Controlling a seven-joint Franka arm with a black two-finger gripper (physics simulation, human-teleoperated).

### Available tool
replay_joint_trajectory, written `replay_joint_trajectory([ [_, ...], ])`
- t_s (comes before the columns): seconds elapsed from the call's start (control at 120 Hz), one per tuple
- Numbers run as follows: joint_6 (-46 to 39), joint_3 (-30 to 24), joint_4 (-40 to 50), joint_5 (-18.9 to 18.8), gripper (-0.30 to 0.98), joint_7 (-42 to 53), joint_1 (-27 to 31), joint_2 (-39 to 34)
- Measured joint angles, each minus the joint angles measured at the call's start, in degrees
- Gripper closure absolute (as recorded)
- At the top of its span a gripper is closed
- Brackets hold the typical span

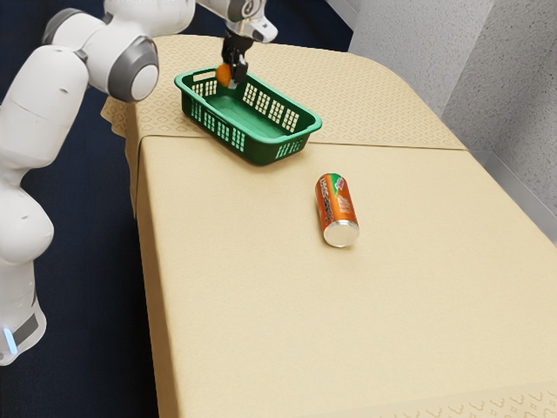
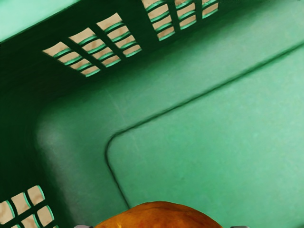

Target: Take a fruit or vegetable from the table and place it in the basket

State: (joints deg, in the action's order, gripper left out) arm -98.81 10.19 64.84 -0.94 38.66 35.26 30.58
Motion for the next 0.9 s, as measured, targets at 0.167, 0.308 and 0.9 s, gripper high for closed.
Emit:
replay_joint_trajectory([
  [0.167, 0.2, 0.0, -1.5, 0.2, 0.40, 2.4, 0.1, 0.9],
  [0.308, 0.5, 0.2, -1.7, 0.6, 0.14, 4.2, 0.0, 1.0],
  [0.9, 1.5, 0.6, 30.7, -0.8, 0.00, -3.4, -57.0, -30.9],
])
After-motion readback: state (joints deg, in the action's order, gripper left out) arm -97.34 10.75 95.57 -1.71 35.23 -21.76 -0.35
